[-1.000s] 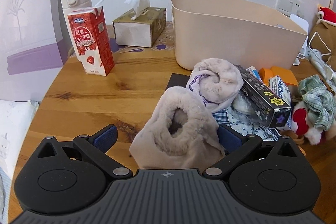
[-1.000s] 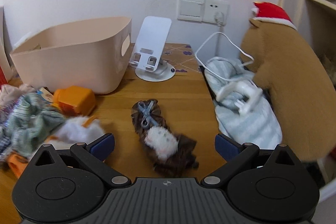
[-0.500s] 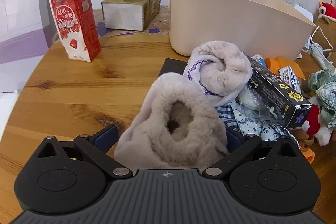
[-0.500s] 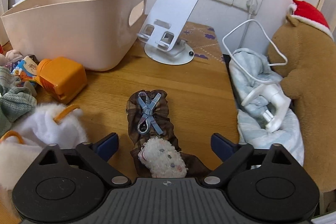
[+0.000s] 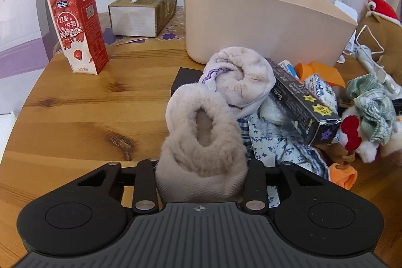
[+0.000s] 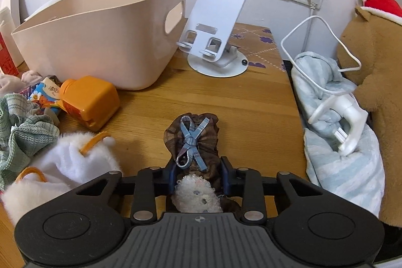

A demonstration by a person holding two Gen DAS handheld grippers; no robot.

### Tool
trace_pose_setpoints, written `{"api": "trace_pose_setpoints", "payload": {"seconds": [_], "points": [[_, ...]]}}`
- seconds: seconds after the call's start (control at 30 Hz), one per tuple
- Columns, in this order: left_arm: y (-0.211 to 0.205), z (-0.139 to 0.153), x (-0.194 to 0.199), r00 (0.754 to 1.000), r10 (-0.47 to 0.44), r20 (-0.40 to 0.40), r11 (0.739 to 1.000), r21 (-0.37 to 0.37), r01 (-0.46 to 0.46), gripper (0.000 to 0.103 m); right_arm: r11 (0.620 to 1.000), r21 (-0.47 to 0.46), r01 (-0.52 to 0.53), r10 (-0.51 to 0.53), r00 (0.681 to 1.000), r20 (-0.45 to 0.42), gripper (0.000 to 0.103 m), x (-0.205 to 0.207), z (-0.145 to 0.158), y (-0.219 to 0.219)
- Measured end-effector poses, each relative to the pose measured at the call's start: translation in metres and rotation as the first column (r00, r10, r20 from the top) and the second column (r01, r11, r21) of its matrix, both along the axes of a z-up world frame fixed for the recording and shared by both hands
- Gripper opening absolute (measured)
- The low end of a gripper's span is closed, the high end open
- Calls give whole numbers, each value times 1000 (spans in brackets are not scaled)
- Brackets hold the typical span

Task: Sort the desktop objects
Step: 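Grasp the beige fuzzy slipper sock with the left tool while the right tool grasps the brown plaid bag, then carry both held items over the beige bin and open both tools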

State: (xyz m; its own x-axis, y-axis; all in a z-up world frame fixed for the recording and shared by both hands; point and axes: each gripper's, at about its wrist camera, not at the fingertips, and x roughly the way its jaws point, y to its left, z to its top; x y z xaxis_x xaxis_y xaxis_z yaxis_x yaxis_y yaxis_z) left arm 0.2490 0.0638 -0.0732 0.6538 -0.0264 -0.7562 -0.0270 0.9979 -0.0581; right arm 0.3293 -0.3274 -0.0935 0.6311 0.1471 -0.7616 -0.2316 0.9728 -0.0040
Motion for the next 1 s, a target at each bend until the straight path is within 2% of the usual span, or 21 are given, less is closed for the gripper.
{"api": "trace_pose_setpoints", "payload": {"seconds": [0.37,0.6,0.93,1.0], "points": [[6,29,-16,998,15,66,1000,-13,-14,30,999,37,-3,-1,994,112,30,-17,37,-5],[10,43,-23,995,31,92,999,-15,-30,30,999,44,-19,13,991,132,30,-22,47,0],[18,39,-26,996,53,70,998,-35,-50,35,999,47,-15,8,991,133,30,-23,47,0],[19,39,-26,996,55,64,998,-39,-52,41,999,48,-14,8,991,133,30,-24,48,0]]}}
